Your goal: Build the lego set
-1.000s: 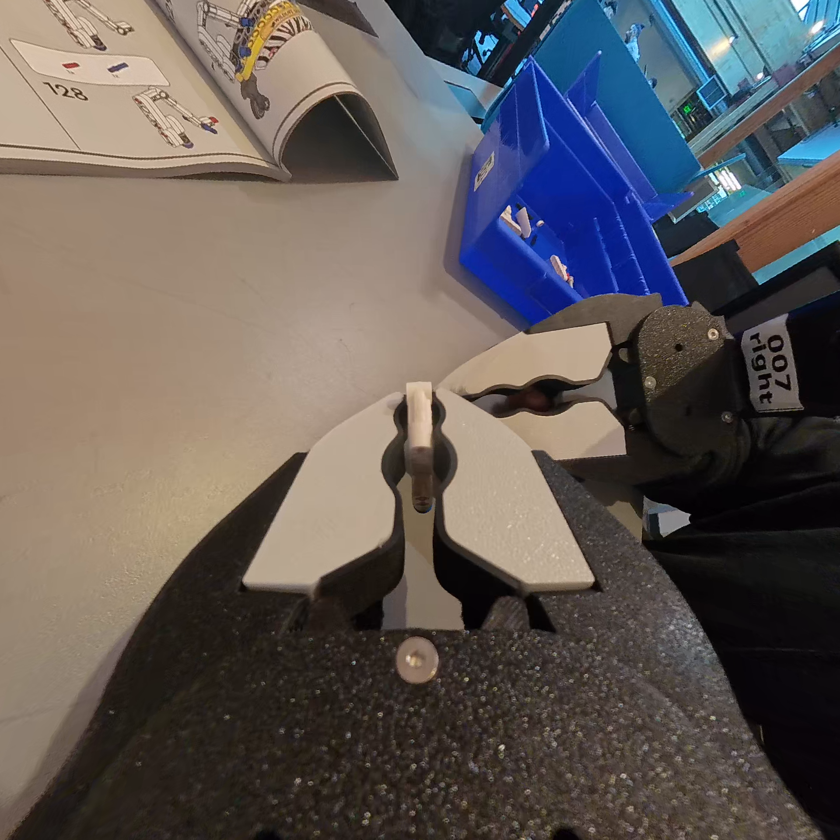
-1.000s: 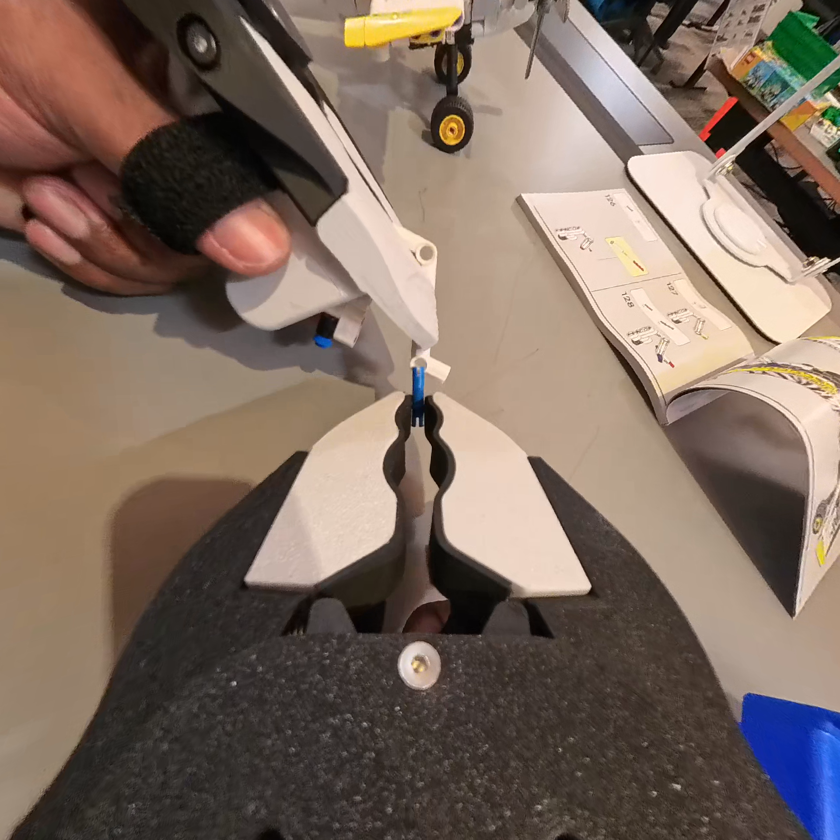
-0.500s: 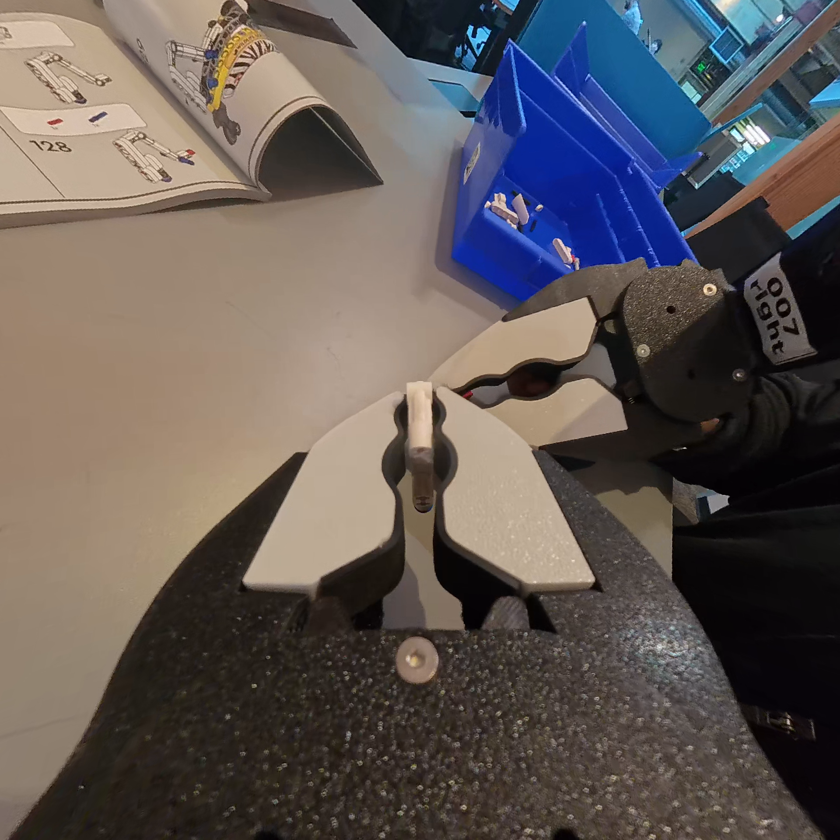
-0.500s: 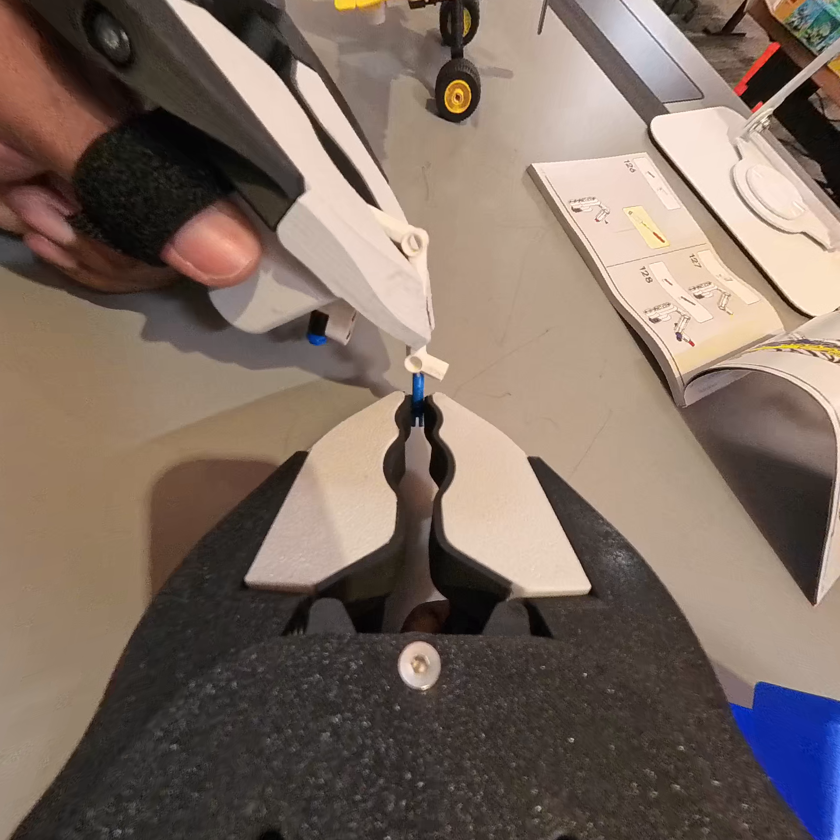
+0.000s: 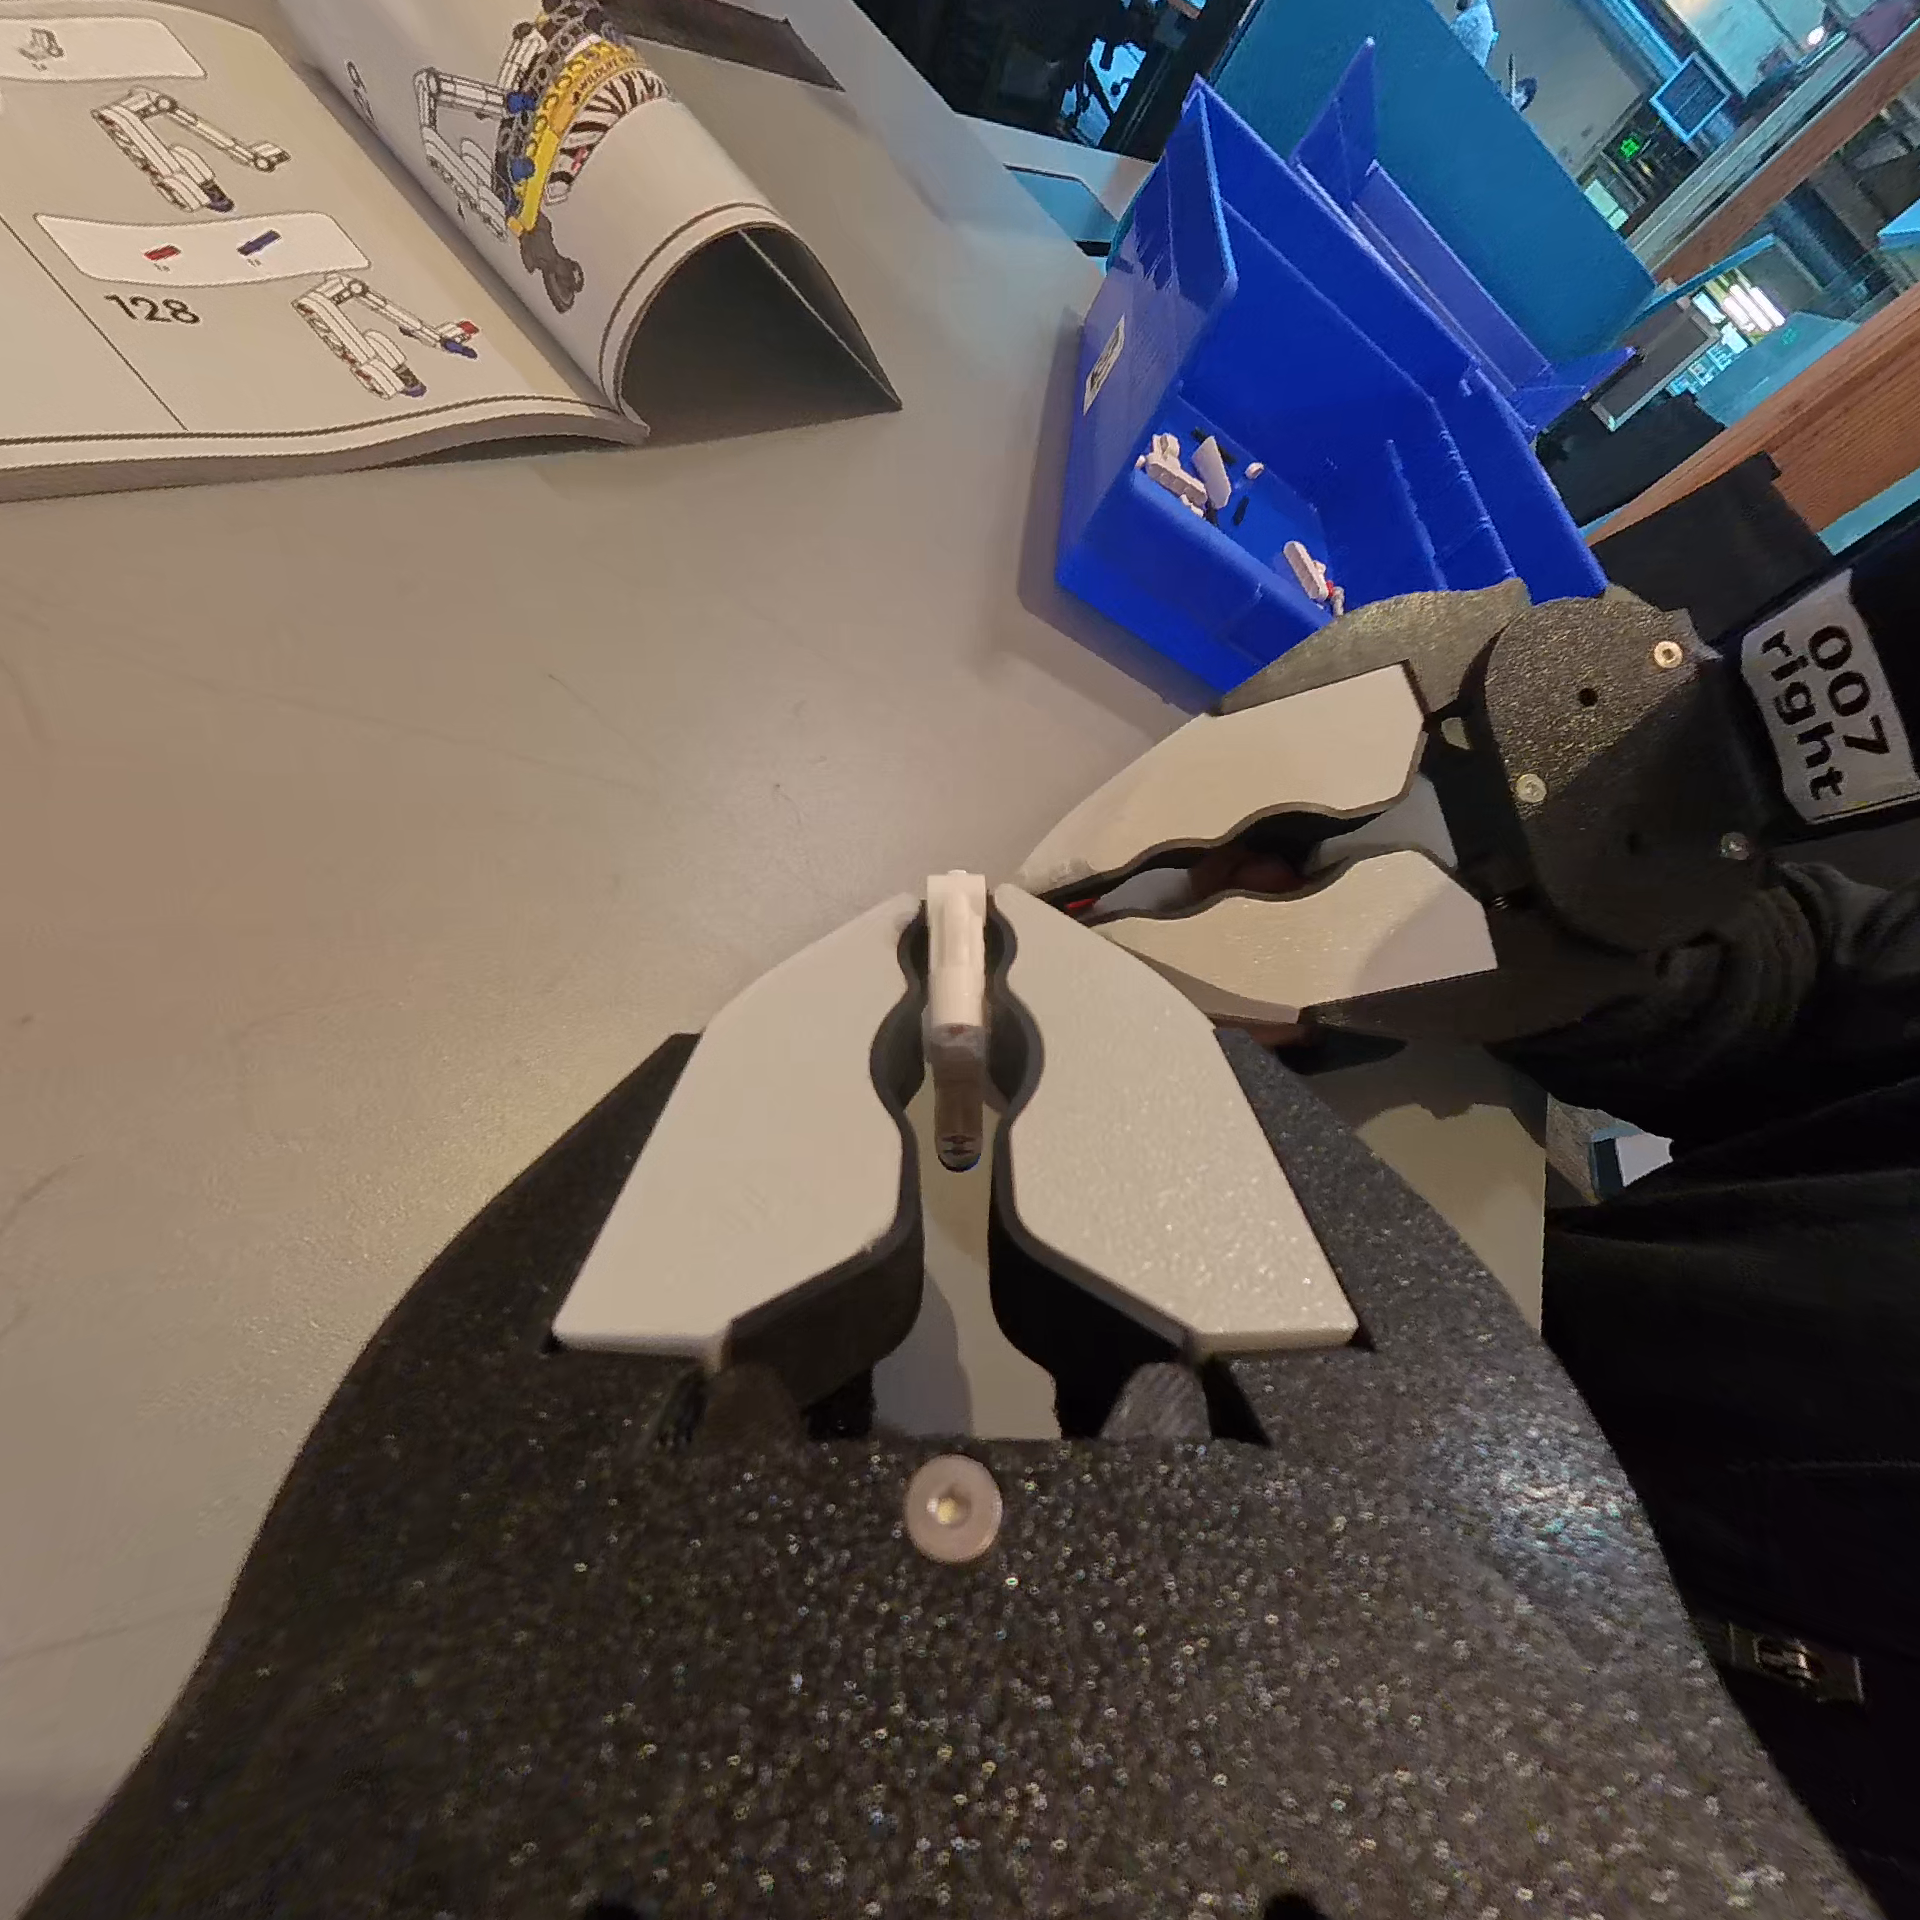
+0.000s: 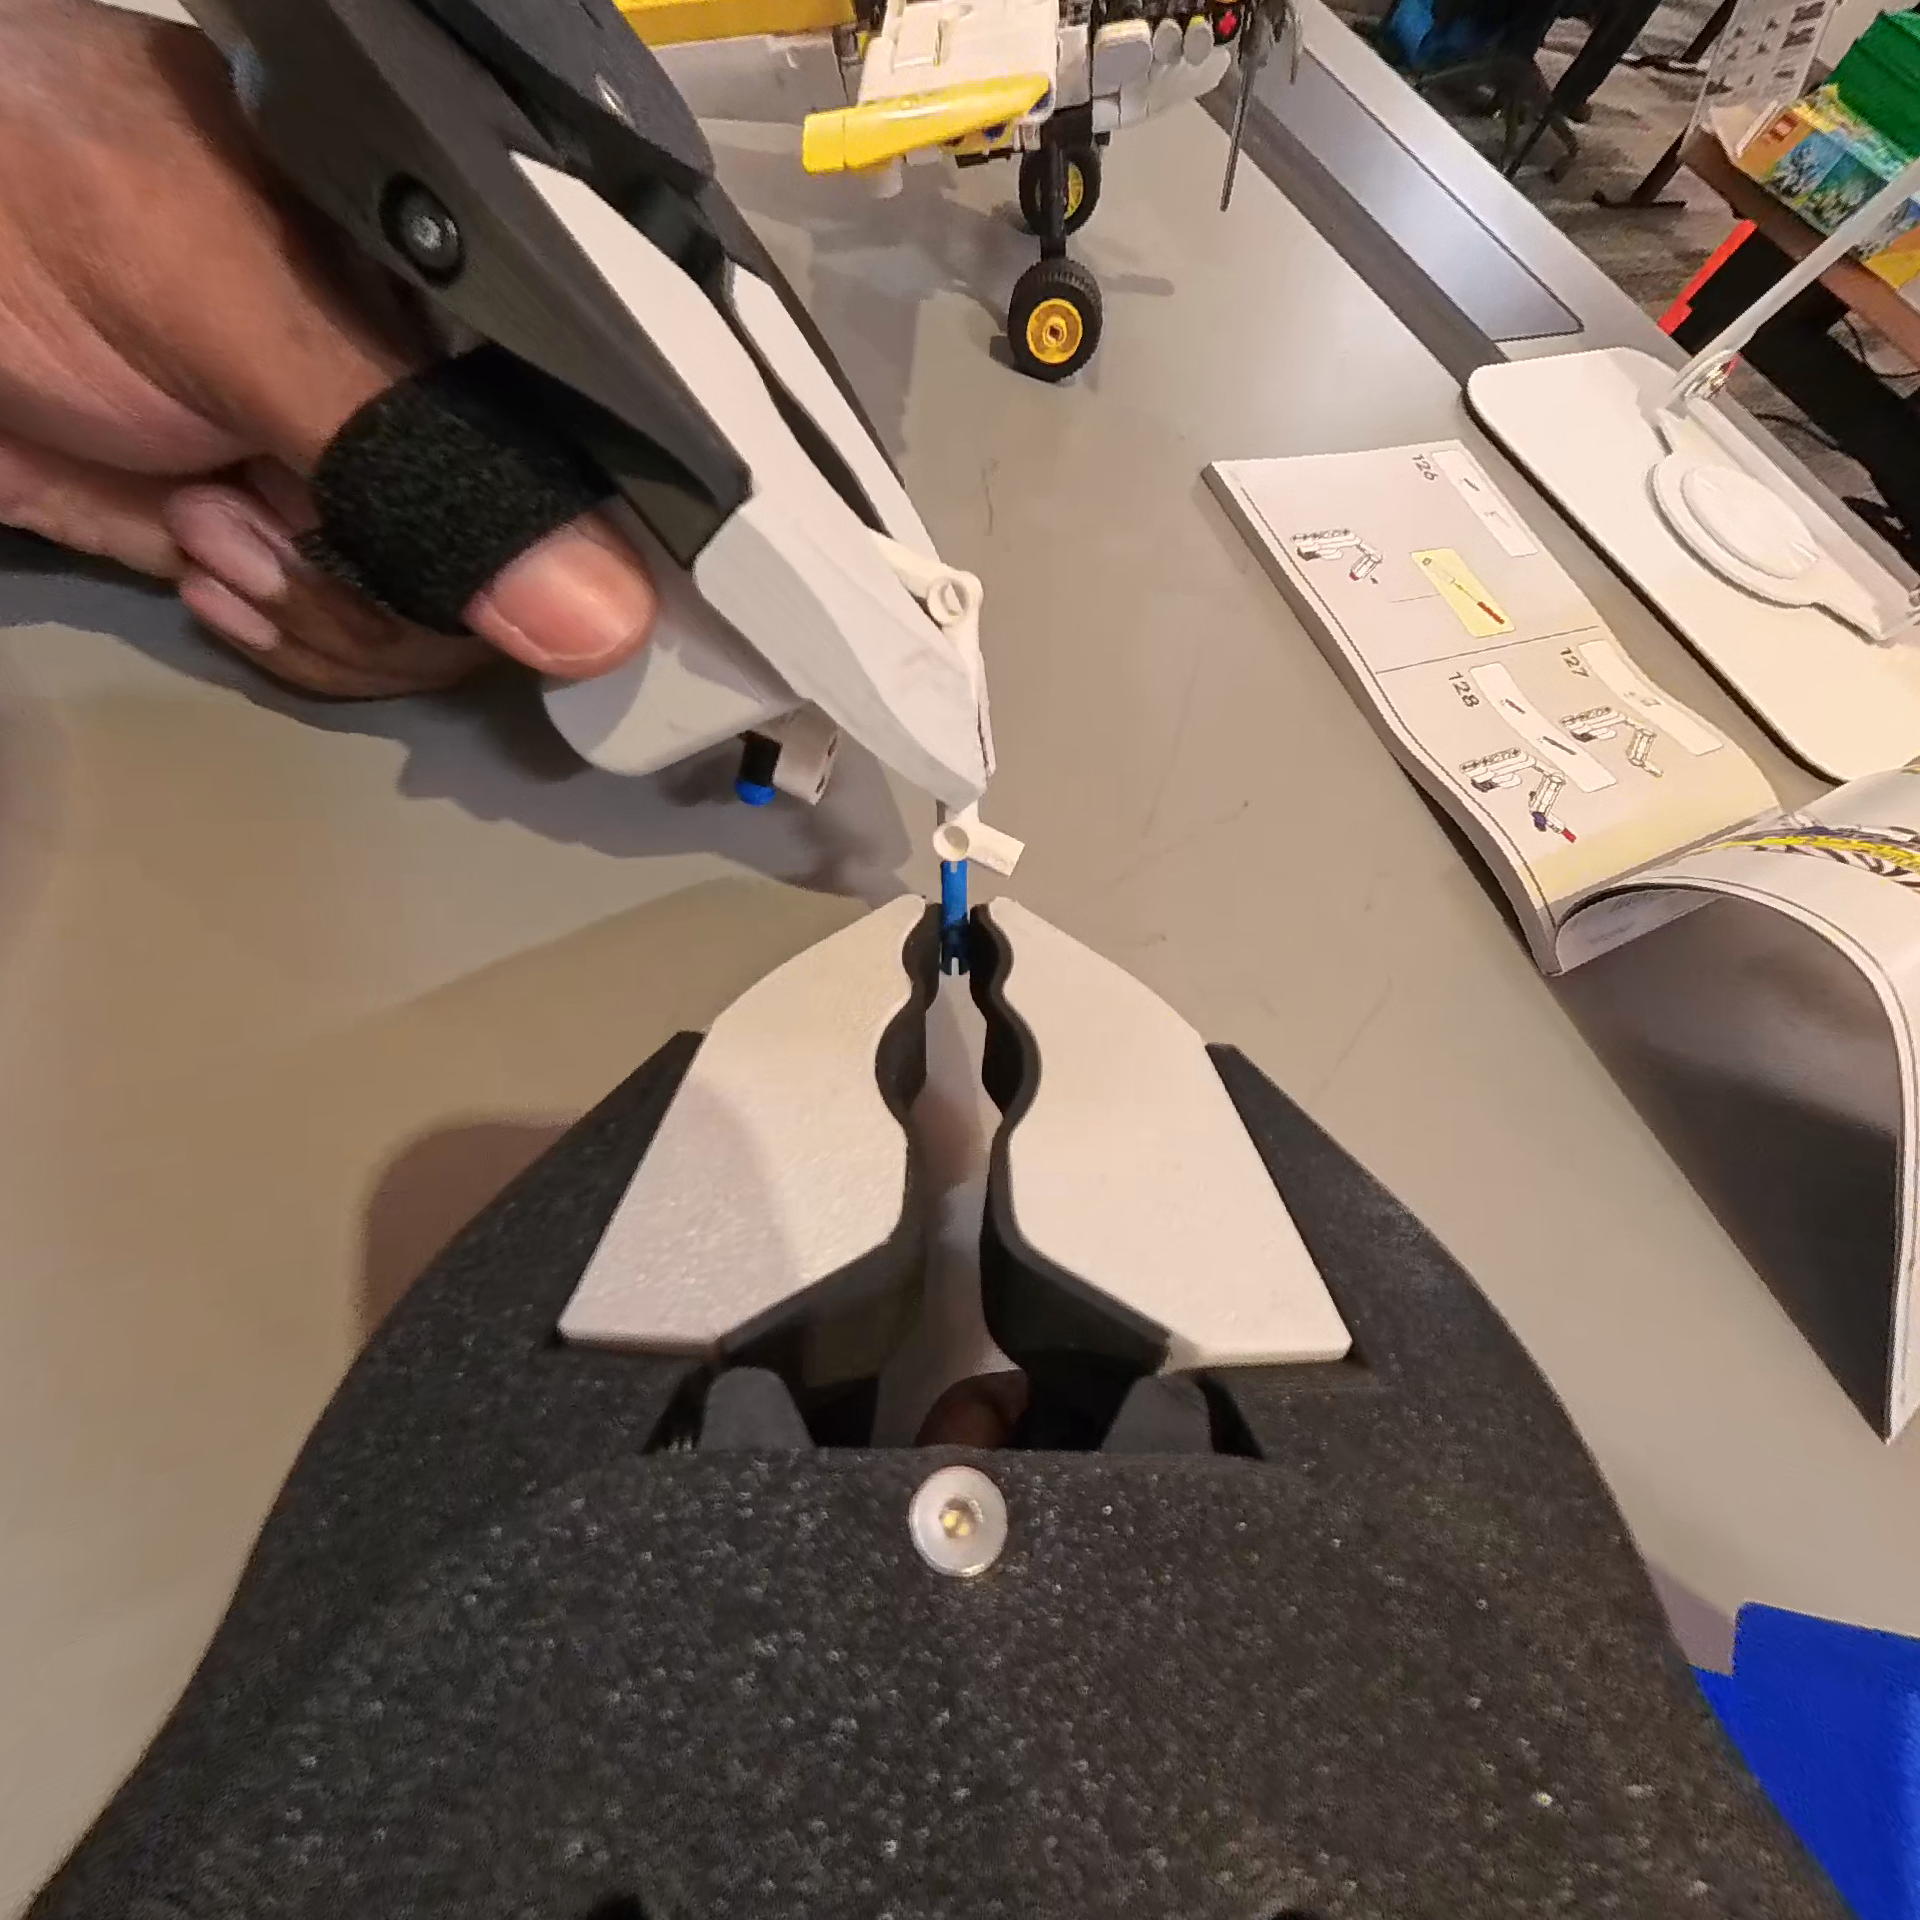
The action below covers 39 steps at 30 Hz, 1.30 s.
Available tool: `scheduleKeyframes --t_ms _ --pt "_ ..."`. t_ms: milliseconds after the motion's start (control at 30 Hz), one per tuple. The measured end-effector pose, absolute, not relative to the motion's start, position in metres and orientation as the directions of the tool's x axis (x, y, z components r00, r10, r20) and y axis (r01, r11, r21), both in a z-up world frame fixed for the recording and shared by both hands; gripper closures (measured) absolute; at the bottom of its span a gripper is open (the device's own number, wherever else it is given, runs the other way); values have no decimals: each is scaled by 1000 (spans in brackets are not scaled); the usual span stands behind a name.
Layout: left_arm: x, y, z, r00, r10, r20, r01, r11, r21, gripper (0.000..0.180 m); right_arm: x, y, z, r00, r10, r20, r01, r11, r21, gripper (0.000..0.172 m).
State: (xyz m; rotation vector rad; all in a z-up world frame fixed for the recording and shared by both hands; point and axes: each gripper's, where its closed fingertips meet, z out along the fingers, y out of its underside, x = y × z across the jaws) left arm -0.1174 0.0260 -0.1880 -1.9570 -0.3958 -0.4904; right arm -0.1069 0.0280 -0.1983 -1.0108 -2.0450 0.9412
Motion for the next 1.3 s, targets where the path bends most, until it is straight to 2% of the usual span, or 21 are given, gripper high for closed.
scheduleKeyframes --t_ms 400,667,1300 --pt "-120 25 -183 844 47 534 509 -385 -770 173 -107 27 -189 -480 839 257 310 436 -845 167" --pt "-123 23 -166 759 -21 650 616 -297 -729 172 -103 24 -157 -459 835 303 126 399 -908 167" --pt "-120 26 -170 796 29 605 585 -292 -756 173 -111 23 -170 -396 847 353 225 463 -858 167"
